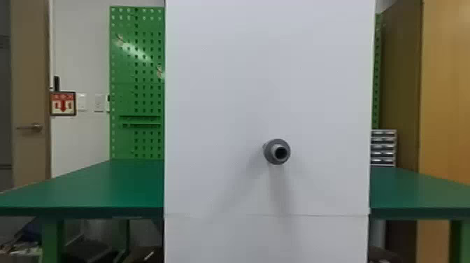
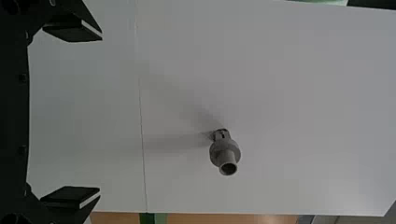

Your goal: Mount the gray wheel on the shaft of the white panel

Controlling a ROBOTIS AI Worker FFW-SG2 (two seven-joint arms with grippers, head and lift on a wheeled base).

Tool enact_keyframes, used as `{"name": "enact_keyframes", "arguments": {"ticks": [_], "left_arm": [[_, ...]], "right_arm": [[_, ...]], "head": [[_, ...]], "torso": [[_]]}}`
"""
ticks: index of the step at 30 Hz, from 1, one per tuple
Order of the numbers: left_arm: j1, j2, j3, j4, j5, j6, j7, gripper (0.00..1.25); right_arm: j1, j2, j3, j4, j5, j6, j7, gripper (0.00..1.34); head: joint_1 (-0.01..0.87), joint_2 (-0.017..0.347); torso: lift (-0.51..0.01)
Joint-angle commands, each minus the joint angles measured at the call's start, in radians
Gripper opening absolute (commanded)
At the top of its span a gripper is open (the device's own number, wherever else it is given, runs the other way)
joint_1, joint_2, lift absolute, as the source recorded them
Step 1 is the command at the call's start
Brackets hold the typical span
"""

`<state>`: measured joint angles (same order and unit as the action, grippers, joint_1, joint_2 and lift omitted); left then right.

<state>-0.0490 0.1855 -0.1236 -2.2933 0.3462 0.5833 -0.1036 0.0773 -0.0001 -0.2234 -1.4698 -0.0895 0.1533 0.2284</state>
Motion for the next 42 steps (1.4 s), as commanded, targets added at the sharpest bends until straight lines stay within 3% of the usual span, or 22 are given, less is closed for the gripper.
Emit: {"name": "enact_keyframes", "arguments": {"ticks": [1, 9, 13, 31, 42], "left_arm": [[0.000, 0.000, -0.001, 0.000, -0.001, 0.001, -0.001, 1.13], [0.000, 0.000, 0.001, 0.000, 0.005, 0.001, -0.001, 1.13], [0.000, 0.000, 0.001, 0.000, 0.007, 0.001, -0.001, 1.13], [0.000, 0.000, 0.001, 0.000, 0.010, 0.006, 0.001, 1.13], [0.000, 0.000, 0.001, 0.000, 0.011, 0.015, -0.001, 1.13]], "right_arm": [[0.006, -0.004, 0.009, 0.000, 0.010, -0.034, 0.000, 0.16], [0.006, -0.012, 0.010, 0.039, 0.048, -0.127, 0.000, 0.16], [0.007, -0.003, 0.001, 0.066, 0.044, -0.190, 0.000, 0.15], [0.002, 0.000, 0.001, 0.075, 0.028, -0.176, 0.000, 0.15], [-0.014, 0.001, -0.013, -0.081, 0.085, -0.061, 0.000, 0.15]], "head": [[0.037, 0.038], [0.037, 0.038], [0.037, 0.038], [0.037, 0.038], [0.038, 0.038]], "torso": [[-0.487], [-0.487], [-0.487], [-0.487], [-0.487]]}}
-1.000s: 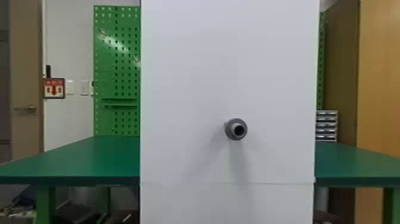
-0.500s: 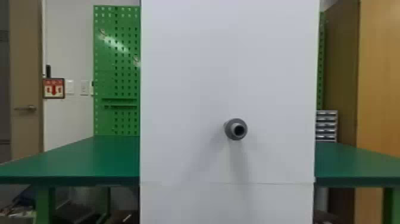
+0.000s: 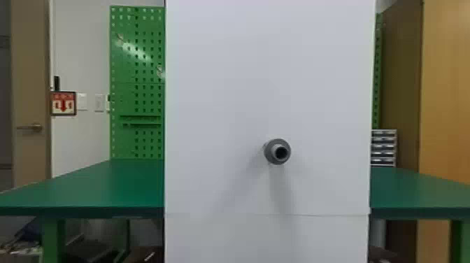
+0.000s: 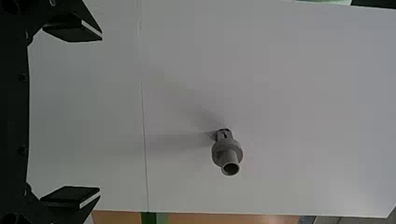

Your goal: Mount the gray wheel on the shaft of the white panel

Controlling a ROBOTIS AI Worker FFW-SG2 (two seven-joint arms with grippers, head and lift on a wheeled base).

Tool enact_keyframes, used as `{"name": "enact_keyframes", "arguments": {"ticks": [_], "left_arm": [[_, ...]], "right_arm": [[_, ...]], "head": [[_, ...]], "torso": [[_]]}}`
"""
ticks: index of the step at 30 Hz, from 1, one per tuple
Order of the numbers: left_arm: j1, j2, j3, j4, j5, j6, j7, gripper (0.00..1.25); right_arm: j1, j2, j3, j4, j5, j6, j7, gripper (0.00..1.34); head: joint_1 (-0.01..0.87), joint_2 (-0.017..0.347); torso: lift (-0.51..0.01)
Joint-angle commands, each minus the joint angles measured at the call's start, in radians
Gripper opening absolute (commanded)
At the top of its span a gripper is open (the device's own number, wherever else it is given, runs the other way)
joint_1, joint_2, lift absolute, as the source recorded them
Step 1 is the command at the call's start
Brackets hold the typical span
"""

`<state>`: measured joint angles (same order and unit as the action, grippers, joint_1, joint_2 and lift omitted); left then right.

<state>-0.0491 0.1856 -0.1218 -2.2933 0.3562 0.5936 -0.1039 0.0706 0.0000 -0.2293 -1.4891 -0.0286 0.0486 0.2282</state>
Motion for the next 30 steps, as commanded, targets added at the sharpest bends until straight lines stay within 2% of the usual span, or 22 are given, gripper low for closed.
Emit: {"name": "enact_keyframes", "arguments": {"ticks": [1, 15, 25, 30], "left_arm": [[-0.002, 0.000, -0.001, 0.000, 0.001, 0.005, 0.000, 1.13], [-0.002, 0.000, -0.001, 0.000, 0.003, 0.015, 0.000, 1.13], [-0.005, 0.000, -0.001, -0.002, 0.004, 0.028, 0.000, 1.13], [-0.005, 0.000, -0.001, -0.003, 0.004, 0.037, 0.000, 1.13]], "right_arm": [[-0.009, 0.001, -0.004, -0.077, 0.030, 0.056, 0.000, 0.15], [-0.060, 0.001, 0.073, -0.273, 0.038, 0.238, 0.000, 0.15], [-0.120, 0.001, 0.079, -0.430, 0.114, 0.421, -0.001, 0.15], [-0.153, 0.001, 0.091, -0.474, 0.128, 0.504, -0.001, 0.15]], "head": [[0.038, 0.038], [0.038, 0.038], [0.038, 0.038], [0.038, 0.038]], "torso": [[-0.487], [-0.487], [-0.487], [-0.487]]}}
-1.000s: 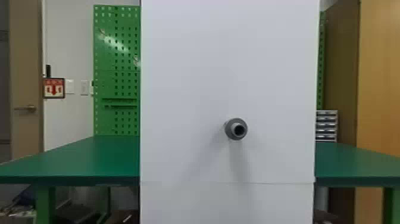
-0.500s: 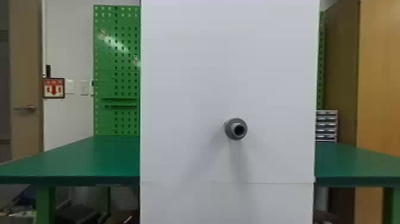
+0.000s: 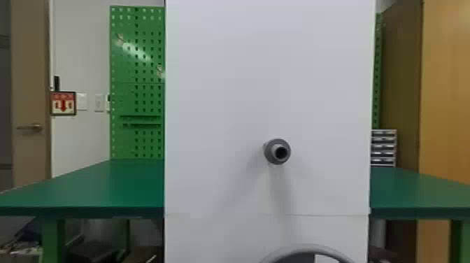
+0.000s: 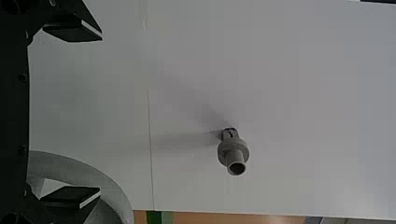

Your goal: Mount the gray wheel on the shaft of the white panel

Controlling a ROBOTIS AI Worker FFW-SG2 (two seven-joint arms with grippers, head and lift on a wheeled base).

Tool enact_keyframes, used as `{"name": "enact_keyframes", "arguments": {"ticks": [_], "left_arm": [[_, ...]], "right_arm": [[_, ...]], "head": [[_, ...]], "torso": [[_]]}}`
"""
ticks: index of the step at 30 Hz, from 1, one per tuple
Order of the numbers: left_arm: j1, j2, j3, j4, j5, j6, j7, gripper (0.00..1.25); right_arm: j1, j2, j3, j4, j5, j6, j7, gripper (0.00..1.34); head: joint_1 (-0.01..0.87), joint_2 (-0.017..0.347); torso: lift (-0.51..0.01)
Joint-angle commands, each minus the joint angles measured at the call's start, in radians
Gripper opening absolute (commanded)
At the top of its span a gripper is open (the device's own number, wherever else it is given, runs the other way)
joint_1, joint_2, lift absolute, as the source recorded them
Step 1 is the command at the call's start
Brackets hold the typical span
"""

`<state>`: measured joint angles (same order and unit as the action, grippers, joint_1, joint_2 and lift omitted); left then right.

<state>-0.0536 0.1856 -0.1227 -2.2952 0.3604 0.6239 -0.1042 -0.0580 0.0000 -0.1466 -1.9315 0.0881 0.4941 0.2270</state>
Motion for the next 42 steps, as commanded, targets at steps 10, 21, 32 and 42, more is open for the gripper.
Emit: {"name": "enact_keyframes", "arguments": {"ticks": [10, 21, 32, 42], "left_arm": [[-0.002, 0.000, 0.000, -0.009, -0.003, 0.027, 0.000, 1.13], [-0.003, 0.000, 0.003, -0.013, -0.006, 0.043, 0.001, 1.13], [-0.006, 0.000, 0.000, -0.018, -0.009, 0.063, 0.000, 1.13], [-0.011, 0.000, -0.002, -0.023, -0.009, 0.077, 0.001, 1.13]], "right_arm": [[-0.091, 0.001, 0.029, -0.086, 0.018, 0.162, 0.000, 0.15], [-0.166, -0.005, 0.059, -0.136, 0.018, 0.268, -0.001, 0.15], [-0.244, -0.012, 0.093, -0.187, -0.008, 0.365, -0.058, 0.15], [-0.326, -0.014, 0.150, -0.238, -0.060, 0.417, -0.173, 0.15]], "head": [[0.038, 0.038], [0.038, 0.038], [0.038, 0.040], [0.038, 0.040]], "torso": [[-0.487], [-0.487], [-0.487], [-0.487]]}}
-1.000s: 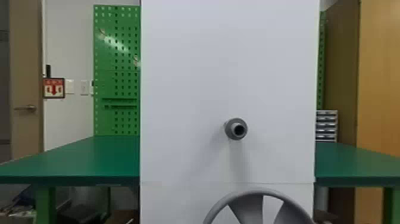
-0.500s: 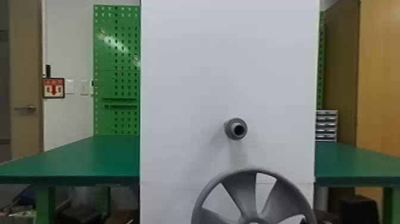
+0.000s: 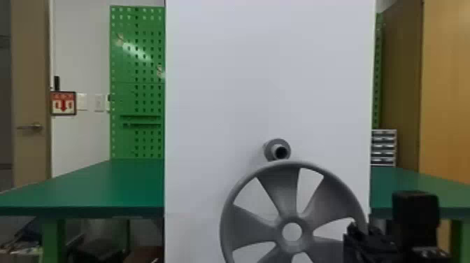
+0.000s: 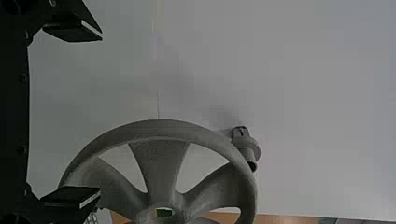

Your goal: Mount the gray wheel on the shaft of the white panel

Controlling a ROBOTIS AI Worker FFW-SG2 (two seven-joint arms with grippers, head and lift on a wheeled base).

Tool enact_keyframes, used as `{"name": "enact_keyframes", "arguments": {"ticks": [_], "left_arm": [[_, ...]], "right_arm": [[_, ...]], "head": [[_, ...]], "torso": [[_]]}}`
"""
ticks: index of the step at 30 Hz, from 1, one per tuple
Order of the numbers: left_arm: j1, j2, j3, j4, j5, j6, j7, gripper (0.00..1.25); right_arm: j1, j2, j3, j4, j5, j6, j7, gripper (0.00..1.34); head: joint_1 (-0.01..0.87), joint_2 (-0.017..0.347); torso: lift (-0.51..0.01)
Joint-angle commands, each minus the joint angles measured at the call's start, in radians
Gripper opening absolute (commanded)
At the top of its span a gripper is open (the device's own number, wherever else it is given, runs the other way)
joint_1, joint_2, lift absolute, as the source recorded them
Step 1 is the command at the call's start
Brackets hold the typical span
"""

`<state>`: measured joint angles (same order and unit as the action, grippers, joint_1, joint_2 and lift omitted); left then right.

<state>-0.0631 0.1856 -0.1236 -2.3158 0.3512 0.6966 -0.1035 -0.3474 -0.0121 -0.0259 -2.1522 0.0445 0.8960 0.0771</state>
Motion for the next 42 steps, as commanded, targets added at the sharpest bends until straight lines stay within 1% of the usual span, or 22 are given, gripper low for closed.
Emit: {"name": "enact_keyframes", "arguments": {"ticks": [1, 7, 12, 15, 19, 24, 31, 42], "left_arm": [[-0.001, 0.000, -0.001, -0.002, 0.000, 0.006, -0.001, 1.13], [-0.003, 0.000, -0.002, -0.002, -0.001, 0.011, -0.001, 1.13], [-0.003, 0.000, -0.005, -0.002, -0.003, 0.014, 0.001, 1.13], [-0.004, 0.000, -0.007, -0.002, -0.003, 0.018, 0.001, 1.13], [-0.008, 0.000, -0.008, -0.002, -0.003, 0.021, 0.001, 1.13], [-0.009, 0.000, -0.011, -0.002, -0.005, 0.026, -0.001, 1.13], [-0.015, 0.000, -0.018, -0.002, -0.006, 0.031, -0.001, 1.13], [-0.023, 0.002, -0.019, -0.002, -0.006, 0.035, 0.001, 1.13]], "right_arm": [[-0.042, -0.003, 0.038, -0.023, -0.025, 0.023, -0.040, 0.15], [-0.085, -0.014, 0.093, -0.064, -0.049, 0.070, -0.151, 0.15], [-0.110, -0.022, 0.112, -0.086, -0.069, 0.077, -0.197, 0.15], [-0.127, -0.028, 0.123, -0.097, -0.064, 0.089, -0.220, 0.15], [-0.151, -0.031, 0.127, -0.110, -0.064, 0.107, -0.232, 0.15], [-0.177, -0.035, 0.136, -0.120, -0.071, 0.129, -0.266, 0.15], [-0.206, -0.042, 0.132, -0.120, -0.075, 0.136, -0.273, 0.15], [-0.232, -0.051, 0.124, -0.109, -0.097, 0.139, -0.276, 0.15]], "head": [[0.038, 0.040], [0.038, 0.040], [0.038, 0.038], [0.038, 0.038], [0.038, 0.040], [0.038, 0.040], [0.038, 0.040], [0.038, 0.040]], "torso": [[-0.487], [-0.487], [-0.487], [-0.487], [-0.487], [-0.487], [-0.487], [-0.487]]}}
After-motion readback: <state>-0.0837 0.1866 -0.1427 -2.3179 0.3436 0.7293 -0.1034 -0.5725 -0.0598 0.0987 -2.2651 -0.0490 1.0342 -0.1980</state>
